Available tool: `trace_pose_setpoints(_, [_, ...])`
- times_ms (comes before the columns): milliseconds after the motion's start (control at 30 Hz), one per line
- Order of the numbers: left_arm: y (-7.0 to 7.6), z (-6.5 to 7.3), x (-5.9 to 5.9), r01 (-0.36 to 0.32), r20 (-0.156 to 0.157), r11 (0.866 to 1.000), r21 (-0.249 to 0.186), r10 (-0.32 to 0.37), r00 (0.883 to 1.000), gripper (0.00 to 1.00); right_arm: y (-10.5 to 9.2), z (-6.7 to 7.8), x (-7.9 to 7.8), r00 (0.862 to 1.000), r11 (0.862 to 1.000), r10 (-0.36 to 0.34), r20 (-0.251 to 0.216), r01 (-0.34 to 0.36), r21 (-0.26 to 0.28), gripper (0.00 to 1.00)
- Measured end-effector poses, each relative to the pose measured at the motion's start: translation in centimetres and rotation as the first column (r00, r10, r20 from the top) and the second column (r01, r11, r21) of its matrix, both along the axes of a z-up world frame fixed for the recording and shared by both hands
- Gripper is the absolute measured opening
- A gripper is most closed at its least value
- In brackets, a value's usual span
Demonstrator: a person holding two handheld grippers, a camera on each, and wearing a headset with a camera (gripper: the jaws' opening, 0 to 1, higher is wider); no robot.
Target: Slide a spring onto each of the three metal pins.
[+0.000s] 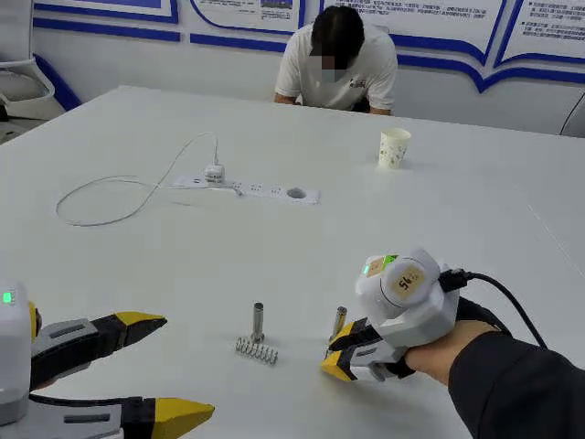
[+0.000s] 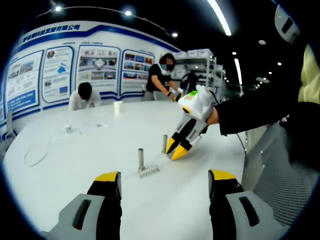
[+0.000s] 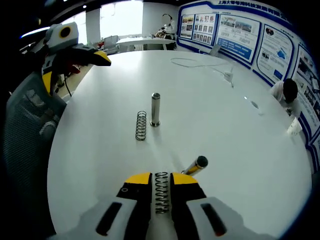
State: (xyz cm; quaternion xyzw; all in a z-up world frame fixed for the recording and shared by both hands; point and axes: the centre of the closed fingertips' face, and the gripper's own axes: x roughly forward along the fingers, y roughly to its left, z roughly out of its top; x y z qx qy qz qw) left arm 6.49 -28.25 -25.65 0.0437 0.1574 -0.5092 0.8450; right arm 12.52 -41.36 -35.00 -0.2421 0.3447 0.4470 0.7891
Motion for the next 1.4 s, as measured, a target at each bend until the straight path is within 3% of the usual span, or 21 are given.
trace_pose_setpoints(633, [0.1, 0.0, 0.0, -0.002, 0.0, 1.0, -0.001, 0.002, 1.0, 0.72, 0.0, 0.0, 0.0, 1.0, 1.0, 0.005, -0.011, -0.005, -0.007, 0.12])
trace_pose_setpoints(1400, [-0.2, 0.2, -0.2, 0.01, 0.006, 1.0, 0.003, -0.01, 1.0, 0.72, -0.1, 1.9, -0.4, 0.999, 1.0, -0.011, 0.031, 0.01, 0.018, 0.12])
